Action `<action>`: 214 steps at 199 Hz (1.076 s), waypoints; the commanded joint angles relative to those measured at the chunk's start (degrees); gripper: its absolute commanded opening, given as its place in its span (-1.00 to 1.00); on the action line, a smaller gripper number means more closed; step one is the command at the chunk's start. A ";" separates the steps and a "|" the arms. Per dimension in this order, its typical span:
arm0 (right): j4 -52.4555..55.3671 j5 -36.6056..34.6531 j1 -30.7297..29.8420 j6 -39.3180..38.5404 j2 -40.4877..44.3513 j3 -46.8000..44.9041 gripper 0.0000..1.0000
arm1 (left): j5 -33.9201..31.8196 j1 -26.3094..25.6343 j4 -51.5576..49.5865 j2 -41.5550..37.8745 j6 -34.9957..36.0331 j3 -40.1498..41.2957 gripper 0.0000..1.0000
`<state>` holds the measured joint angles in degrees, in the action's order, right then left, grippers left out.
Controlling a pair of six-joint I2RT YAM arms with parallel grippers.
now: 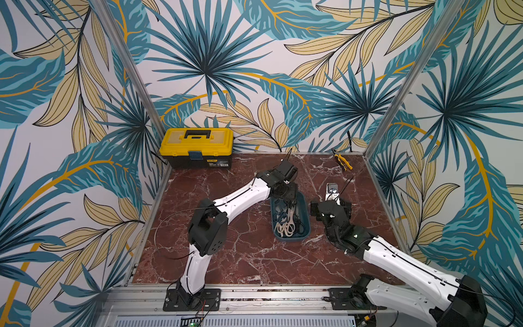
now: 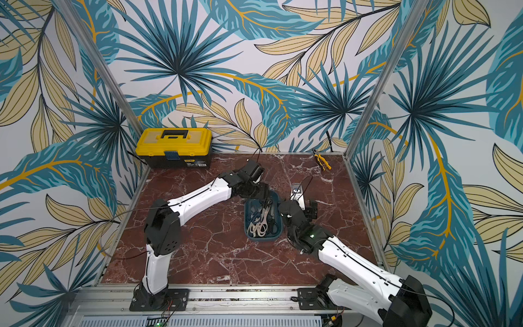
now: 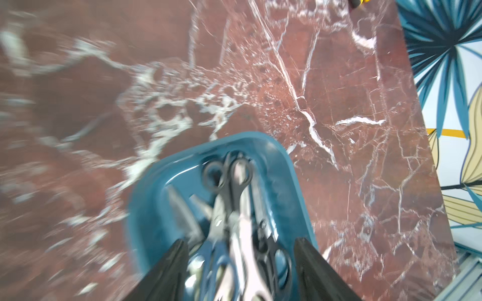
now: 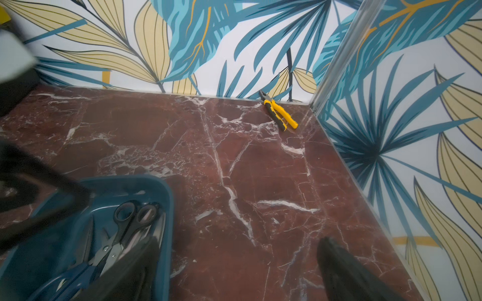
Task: Put the scissors into the storage box
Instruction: Place the scissors in the storage box, then reset both arms
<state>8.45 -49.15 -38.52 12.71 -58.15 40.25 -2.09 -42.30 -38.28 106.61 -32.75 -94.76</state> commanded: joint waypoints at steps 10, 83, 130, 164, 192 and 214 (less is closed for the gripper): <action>-8.00 -4.61 2.29 -5.59 1.14 -3.16 0.99 | -21.09 0.87 8.06 -21.90 3.49 14.28 0.46; -19.29 -1.06 17.43 -9.63 -4.34 -9.44 0.99 | -54.40 3.41 50.04 -63.45 41.15 70.80 0.89; -29.45 7.37 23.95 -7.40 -10.96 -14.17 0.99 | -53.91 11.47 54.58 -71.58 43.08 84.50 0.99; -44.91 13.99 25.29 -11.75 -16.34 -17.37 0.99 | -38.07 22.19 67.95 -68.03 43.11 90.77 1.00; -55.90 17.77 26.01 -14.90 -19.72 -19.33 0.99 | -28.08 28.68 76.68 -60.08 40.63 90.79 1.00; -64.83 20.87 26.96 -16.14 -23.62 -21.84 0.99 | -23.66 29.91 80.19 -52.31 43.76 88.63 1.00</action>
<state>-42.61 -33.19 -12.45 -0.58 -78.72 21.39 -34.63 -13.78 32.23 48.40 8.78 -4.05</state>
